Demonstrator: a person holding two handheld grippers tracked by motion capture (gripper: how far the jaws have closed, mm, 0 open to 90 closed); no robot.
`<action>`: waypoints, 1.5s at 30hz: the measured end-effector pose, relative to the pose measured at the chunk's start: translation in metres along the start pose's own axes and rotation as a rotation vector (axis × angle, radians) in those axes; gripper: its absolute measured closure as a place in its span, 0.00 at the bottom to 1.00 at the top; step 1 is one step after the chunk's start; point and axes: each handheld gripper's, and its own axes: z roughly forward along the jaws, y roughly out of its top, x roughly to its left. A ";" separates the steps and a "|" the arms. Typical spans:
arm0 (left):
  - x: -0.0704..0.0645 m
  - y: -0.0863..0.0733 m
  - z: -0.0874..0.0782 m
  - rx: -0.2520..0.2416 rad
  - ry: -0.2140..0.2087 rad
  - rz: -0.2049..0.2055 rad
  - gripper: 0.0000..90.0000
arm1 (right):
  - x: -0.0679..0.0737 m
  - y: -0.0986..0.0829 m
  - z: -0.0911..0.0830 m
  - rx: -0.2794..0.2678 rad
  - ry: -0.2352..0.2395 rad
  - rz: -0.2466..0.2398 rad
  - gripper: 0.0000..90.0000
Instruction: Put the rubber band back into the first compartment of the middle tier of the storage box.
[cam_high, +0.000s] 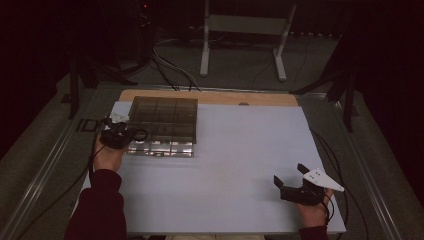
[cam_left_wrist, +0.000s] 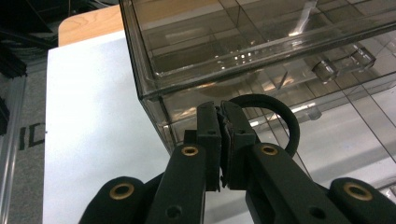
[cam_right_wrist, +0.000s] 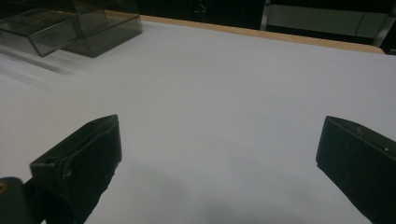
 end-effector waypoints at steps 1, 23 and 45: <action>0.000 -0.001 0.001 0.005 0.001 0.000 0.98 | 0.000 0.000 0.000 0.000 0.000 0.000 0.01; -0.001 -0.011 0.015 0.096 0.002 0.012 0.96 | 0.001 0.000 0.001 0.005 0.003 -0.002 0.01; -0.005 -0.005 -0.002 -0.017 -0.065 -0.030 0.28 | 0.001 0.000 0.001 0.005 0.001 -0.005 0.01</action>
